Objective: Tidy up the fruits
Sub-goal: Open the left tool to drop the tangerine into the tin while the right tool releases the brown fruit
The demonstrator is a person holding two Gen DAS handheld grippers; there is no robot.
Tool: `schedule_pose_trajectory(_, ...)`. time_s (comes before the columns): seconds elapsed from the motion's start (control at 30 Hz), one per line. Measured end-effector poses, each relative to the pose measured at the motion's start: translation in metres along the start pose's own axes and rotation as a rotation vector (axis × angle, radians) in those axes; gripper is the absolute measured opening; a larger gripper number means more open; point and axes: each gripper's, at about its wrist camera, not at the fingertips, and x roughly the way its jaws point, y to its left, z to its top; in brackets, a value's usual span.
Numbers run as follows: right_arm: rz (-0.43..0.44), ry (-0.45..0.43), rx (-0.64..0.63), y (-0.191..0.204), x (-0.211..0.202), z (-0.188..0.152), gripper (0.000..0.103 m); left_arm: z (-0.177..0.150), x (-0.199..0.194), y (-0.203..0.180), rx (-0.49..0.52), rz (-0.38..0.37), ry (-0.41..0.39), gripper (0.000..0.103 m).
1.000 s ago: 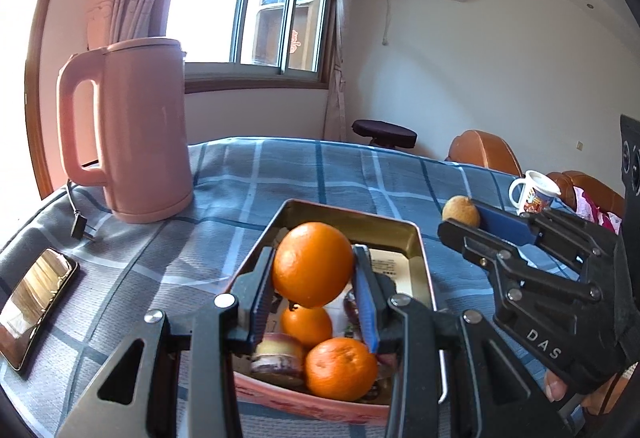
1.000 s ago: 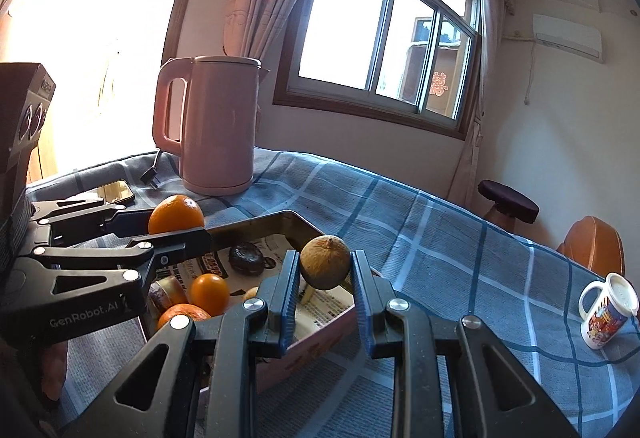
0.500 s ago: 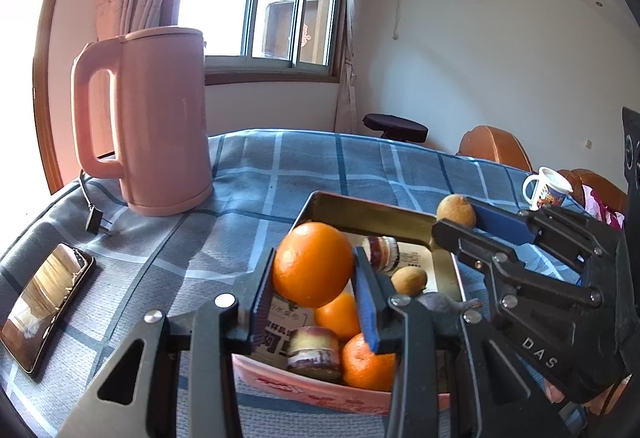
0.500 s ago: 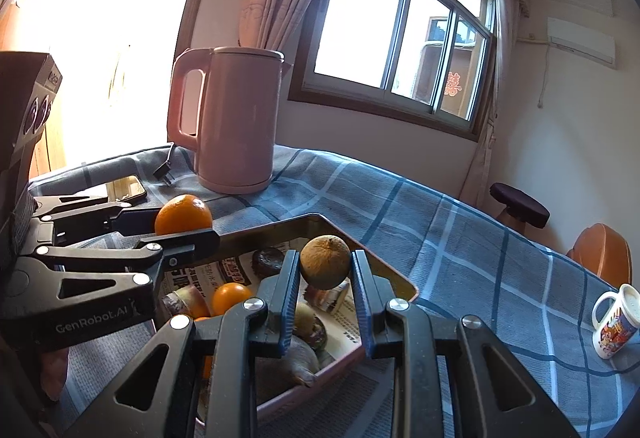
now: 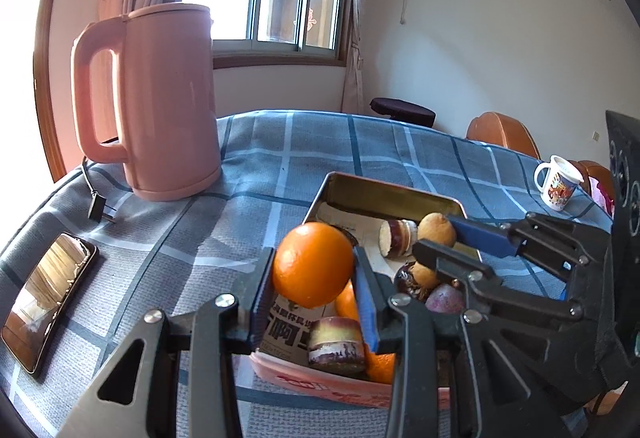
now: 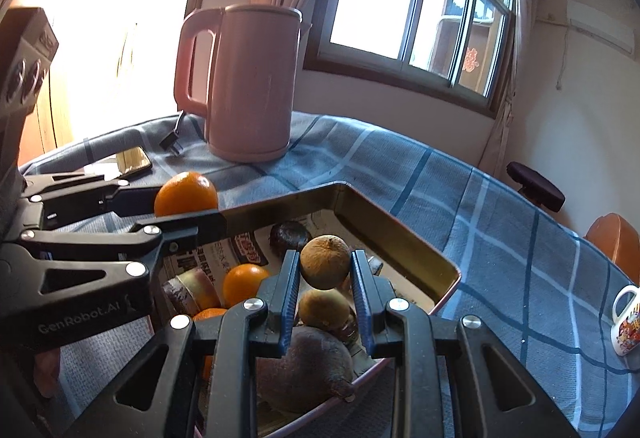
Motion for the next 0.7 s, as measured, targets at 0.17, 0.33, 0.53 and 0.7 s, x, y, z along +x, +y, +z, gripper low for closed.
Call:
schedule_pose_trajectory(0.17, 0.013, 0.025, -0.012, 0.003, 0.005, -0.001, 0.027, 0.000, 0.004, 0.001, -0.001, -0.004, 0.021, 0.039)
schedule_pose_trajectory(0.33, 0.033, 0.051, -0.023, 0.006, 0.009, -0.002, 0.036, 0.000, 0.003, -0.001, 0.004, 0.005, 0.022, 0.040)
schedule_pose_trajectory(0.53, 0.039, 0.051, -0.010, 0.005, 0.006, -0.004, 0.047, -0.001, -0.004, -0.004, 0.019, 0.030, -0.015, 0.058)
schedule_pose_trajectory(0.7, -0.017, 0.006, 0.028, -0.007, -0.007, -0.007, 0.047, -0.002, -0.018, -0.007, 0.005, 0.037, -0.101, 0.076)
